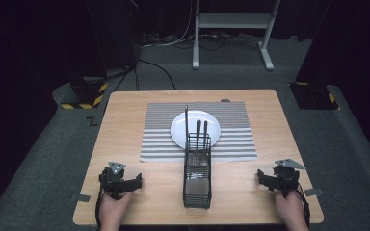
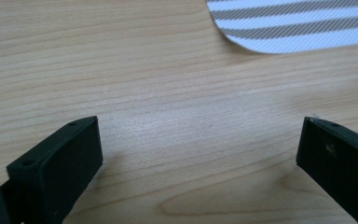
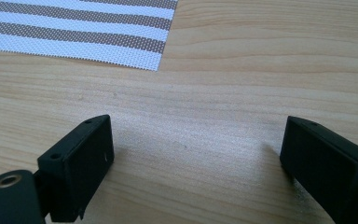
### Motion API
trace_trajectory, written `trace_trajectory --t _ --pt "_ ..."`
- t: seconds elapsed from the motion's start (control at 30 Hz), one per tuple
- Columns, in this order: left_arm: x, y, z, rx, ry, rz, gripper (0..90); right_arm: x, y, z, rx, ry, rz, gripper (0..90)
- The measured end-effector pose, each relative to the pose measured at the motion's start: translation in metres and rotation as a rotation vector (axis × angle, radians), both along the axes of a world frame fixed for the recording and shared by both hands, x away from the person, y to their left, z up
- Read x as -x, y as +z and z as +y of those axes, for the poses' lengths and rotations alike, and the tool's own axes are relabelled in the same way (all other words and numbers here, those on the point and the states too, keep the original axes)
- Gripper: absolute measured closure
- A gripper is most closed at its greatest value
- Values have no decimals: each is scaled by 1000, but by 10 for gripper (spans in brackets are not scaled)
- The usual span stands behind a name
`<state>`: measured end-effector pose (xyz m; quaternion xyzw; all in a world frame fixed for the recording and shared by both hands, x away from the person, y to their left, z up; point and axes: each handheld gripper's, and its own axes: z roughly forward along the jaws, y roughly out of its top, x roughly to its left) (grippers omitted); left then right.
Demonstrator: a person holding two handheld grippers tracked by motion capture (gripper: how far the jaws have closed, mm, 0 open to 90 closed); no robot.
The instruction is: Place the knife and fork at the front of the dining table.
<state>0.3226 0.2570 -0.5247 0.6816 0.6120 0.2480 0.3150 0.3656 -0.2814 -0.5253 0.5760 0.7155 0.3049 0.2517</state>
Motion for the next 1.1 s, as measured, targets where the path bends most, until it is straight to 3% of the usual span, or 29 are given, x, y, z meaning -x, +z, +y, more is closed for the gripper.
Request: trace_trajectory --t 0.17,0.27,0.33,0.37,0.47,0.57,0.7,0.93,1.1 --pt "4 5 -3 10 -37 -35 4 -1 0 0 -2 1 1 93" --pt "8 17 -4 15 -48 -109 4 -1 0 0 -1 0 1 93" --pt "14 26 -10 48 -67 -164 4 -1 0 0 -1 0 1 93" --pt "14 26 -10 48 -67 -164 4 -1 0 0 -1 0 1 93" --pt "17 36 -15 79 -96 -232 4 -1 0 1 2 -4 2 90" --pt "18 41 -21 73 -104 -266 4 -1 0 1 3 -5 1 90" --pt "21 47 -32 84 -140 -290 4 -1 0 1 2 -7 2 92" --pt "18 56 -48 56 -163 -308 6 -2 0 1 3 -2 0 90" --pt "14 65 -59 68 -186 -330 5 -3 0 0 5 8 -1 90"
